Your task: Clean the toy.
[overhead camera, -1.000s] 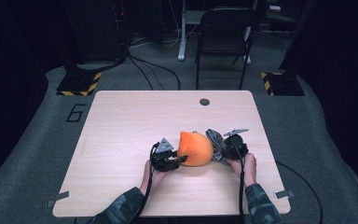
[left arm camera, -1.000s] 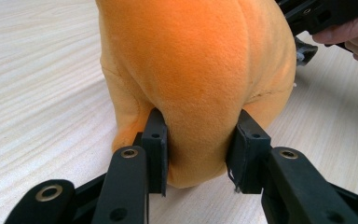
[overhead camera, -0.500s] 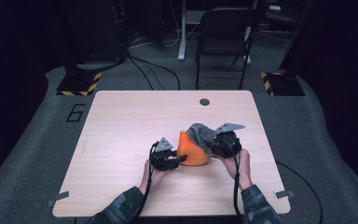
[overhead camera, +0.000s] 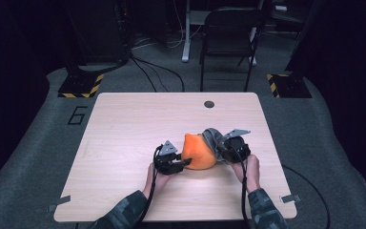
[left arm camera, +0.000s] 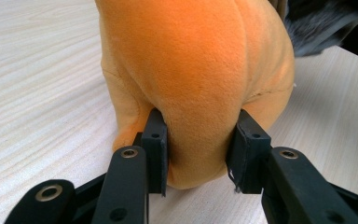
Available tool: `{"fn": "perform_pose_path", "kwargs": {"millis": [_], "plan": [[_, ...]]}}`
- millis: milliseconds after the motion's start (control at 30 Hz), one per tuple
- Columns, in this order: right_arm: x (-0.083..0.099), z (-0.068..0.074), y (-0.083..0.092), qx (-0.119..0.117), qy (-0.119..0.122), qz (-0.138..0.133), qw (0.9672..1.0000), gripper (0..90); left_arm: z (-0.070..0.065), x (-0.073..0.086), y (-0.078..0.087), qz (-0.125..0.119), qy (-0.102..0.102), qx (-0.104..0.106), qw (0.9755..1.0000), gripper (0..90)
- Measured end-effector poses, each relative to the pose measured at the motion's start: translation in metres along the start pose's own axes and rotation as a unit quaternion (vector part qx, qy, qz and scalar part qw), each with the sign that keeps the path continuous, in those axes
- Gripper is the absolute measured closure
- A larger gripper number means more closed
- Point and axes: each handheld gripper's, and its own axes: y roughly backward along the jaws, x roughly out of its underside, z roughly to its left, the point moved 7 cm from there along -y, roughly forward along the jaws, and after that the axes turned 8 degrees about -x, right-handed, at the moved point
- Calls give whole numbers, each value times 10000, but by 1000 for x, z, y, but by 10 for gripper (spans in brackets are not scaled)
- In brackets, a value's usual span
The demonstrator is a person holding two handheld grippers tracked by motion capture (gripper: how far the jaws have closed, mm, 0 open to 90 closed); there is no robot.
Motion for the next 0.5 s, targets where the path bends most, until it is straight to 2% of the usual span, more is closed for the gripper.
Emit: {"fn": "perform_pose_path", "kwargs": {"millis": [33, 67, 100, 133, 167, 267, 367, 400, 500], "plan": [[0, 0, 0, 0, 0, 0, 10000, 742, 0, 0, 0, 0, 7, 0, 10000, 632], [10, -9, -9, 17, -115, 190, 9998, 741, 0, 0, 0, -6, 13, 4, 10000, 632], [10, -9, -9, 17, -115, 190, 9998, 741, 0, 0, 0, -6, 13, 4, 10000, 632], [22, -18, -20, 26, -233, 455, 9987, 738, 0, 0, 0, -10, 41, -1, 10000, 632], [26, -21, -25, -11, -287, 575, 9979, 736, 0, 0, 0, -18, 38, 11, 10000, 632], [28, -26, -28, -52, -410, 623, 9972, 735, 1, 0, 0, -17, 38, 36, 10000, 631], [23, -27, -20, 7, -364, 500, 9981, 736, 1, 0, 0, -20, 39, 37, 10000, 632], [15, -25, -6, 30, -389, 302, 9988, 738, 1, 0, 0, -20, 43, 36, 10000, 631], [-2, -18, 18, -7, -287, -153, 9995, 739, 1, 0, 0, -29, 36, 14, 10000, 630]]}}
